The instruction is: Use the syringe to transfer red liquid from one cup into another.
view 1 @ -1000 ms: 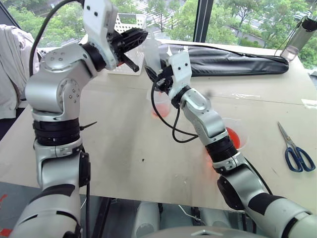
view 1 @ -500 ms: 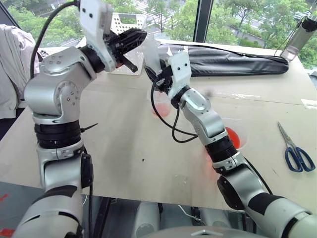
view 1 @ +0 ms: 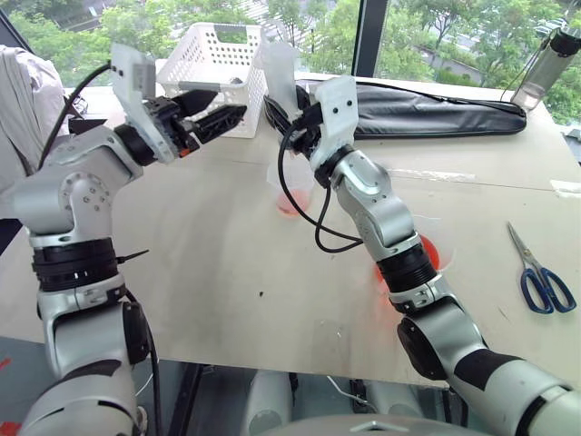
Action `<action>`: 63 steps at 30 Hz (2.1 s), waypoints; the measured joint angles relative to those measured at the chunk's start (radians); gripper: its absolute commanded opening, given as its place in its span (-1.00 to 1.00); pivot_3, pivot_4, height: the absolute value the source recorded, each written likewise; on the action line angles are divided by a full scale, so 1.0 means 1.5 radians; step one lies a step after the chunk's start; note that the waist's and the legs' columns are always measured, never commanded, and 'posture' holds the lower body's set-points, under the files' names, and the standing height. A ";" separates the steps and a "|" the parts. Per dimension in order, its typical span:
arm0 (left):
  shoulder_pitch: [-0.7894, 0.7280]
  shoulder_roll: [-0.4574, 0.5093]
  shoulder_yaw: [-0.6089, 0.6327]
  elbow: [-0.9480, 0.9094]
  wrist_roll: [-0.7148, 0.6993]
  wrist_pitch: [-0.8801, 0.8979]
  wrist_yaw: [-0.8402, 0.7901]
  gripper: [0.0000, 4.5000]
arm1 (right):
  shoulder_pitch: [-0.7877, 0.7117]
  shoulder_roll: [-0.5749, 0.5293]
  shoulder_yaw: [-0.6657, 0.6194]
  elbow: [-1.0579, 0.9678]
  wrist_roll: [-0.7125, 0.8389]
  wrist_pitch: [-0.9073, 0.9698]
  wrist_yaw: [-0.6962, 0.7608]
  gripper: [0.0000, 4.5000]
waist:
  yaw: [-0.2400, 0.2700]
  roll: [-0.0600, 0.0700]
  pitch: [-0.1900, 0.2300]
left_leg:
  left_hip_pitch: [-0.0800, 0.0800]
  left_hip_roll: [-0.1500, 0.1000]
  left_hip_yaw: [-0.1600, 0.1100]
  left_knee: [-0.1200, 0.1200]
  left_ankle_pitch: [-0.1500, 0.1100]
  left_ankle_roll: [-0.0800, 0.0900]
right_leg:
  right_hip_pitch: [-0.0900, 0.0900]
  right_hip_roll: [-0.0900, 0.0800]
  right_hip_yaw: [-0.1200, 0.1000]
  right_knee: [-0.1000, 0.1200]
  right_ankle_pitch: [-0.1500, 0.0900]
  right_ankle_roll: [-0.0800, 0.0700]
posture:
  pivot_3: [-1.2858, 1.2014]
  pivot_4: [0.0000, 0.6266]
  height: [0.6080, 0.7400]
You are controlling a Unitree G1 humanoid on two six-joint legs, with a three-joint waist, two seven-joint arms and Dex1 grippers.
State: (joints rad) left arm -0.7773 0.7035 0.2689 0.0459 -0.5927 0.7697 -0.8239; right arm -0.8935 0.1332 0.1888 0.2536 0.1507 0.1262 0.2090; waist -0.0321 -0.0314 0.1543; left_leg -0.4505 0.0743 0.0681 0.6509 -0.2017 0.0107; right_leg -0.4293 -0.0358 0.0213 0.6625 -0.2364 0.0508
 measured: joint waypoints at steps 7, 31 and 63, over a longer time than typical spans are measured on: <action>-0.017 -0.043 -0.016 -0.023 -0.023 0.012 0.013 0.84 | 0.000 0.000 -0.002 0.000 -0.003 -0.002 -0.001 -0.37 | -0.002 0.000 0.000 | 0.000 0.000 0.000 0.000 0.000 0.000 | 0.000 0.000 0.000 0.000 0.000 0.000 | 0.03 -0.52 0.75; -0.064 -0.067 -0.048 -0.002 -0.030 -0.019 0.017 -0.23 | 0.000 0.000 0.023 0.000 -0.018 -0.009 0.014 -0.38 | -0.004 0.000 0.000 | 0.000 0.000 0.000 0.000 0.000 0.000 | 0.000 0.000 0.000 0.000 0.000 0.000 | 0.03 -0.52 0.75; -0.058 -0.104 0.143 0.051 -0.219 0.122 0.180 -0.33 | -0.005 -0.177 -0.004 -0.363 0.036 0.416 0.117 1.00 | -0.002 0.000 0.000 | 0.000 0.000 -0.001 0.000 0.000 0.000 | 0.000 0.000 0.000 0.000 0.000 0.000 | 0.03 -0.52 0.75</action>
State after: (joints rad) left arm -0.8644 0.5473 0.4833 0.1228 -0.9214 0.9532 -0.5542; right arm -0.9010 -0.1323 0.1823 -0.2908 0.2043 0.7496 0.3847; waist -0.0355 -0.0316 0.1544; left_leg -0.4502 0.0743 0.0671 0.6509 -0.2018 0.0109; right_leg -0.4293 -0.0355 0.0209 0.6628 -0.2364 0.0508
